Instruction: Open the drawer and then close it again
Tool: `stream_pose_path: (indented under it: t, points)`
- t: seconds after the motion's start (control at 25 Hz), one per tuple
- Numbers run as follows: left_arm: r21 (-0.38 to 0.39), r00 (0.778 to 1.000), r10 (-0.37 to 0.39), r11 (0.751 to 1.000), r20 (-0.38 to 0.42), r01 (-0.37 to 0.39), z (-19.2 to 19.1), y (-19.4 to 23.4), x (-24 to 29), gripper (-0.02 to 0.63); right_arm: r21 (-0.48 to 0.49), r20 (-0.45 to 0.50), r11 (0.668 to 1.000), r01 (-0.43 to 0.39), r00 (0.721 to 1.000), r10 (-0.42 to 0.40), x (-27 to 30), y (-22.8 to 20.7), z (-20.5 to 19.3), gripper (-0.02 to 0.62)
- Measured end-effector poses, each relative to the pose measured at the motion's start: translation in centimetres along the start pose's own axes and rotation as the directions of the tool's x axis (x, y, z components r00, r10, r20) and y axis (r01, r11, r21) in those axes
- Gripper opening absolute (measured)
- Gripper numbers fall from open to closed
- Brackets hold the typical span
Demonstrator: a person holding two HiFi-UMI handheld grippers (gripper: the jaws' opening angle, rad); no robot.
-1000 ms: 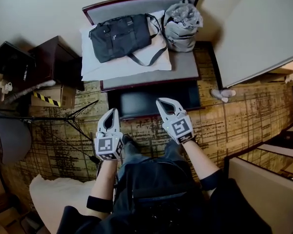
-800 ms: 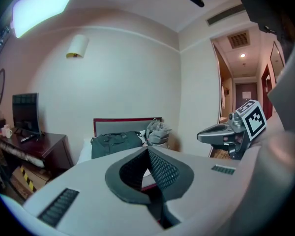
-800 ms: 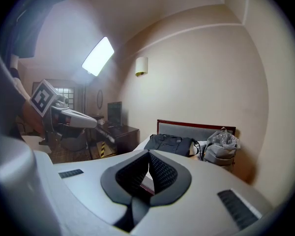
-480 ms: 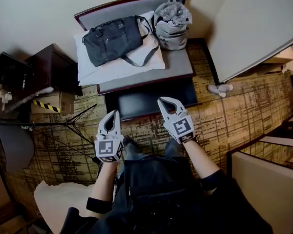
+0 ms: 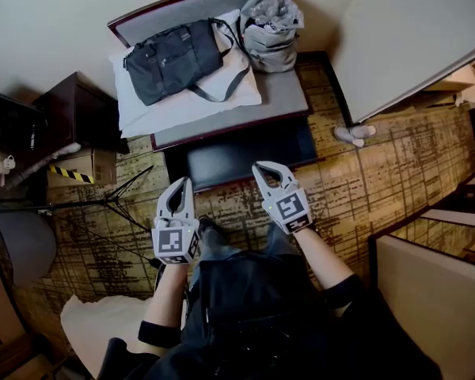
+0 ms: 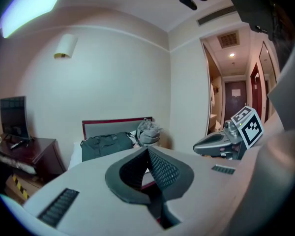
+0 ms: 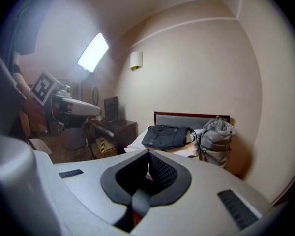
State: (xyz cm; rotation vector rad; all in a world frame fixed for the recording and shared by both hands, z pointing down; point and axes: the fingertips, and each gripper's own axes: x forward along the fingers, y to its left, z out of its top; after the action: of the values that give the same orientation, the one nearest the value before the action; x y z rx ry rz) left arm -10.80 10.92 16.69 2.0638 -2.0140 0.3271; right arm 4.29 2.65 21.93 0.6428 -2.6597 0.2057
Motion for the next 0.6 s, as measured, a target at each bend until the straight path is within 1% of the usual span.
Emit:
stream_pose_path:
  t: [0.12,0.28,0.44,0.6]
  points:
    - [-0.012,0.999,-0.032,0.999,-0.018,0.032,0.2,-1.1,1.1,0.002,0.034,-0.067,0.999,-0.003,0.998,0.005,0.5,0.3,-4.0,0.000]
    - [0.061,0.993,-0.105,0.992,-0.049,0.108,-2.5,-2.4,3.1,0.003,0.116,-0.172,0.993,0.014,0.985,0.006,1.9,1.0,-11.8,0.000]
    - [0.089,0.980,-0.176,0.979,-0.088,0.184,-6.7,-3.6,6.1,0.003,0.198,-0.267,0.978,0.064,0.964,-0.009,4.6,1.9,-21.1,0.000]
    - [0.121,0.966,-0.228,0.962,-0.125,0.243,-12.8,-4.9,9.5,0.003,0.266,-0.342,0.956,0.124,0.939,-0.026,7.5,2.9,-30.8,0.000]
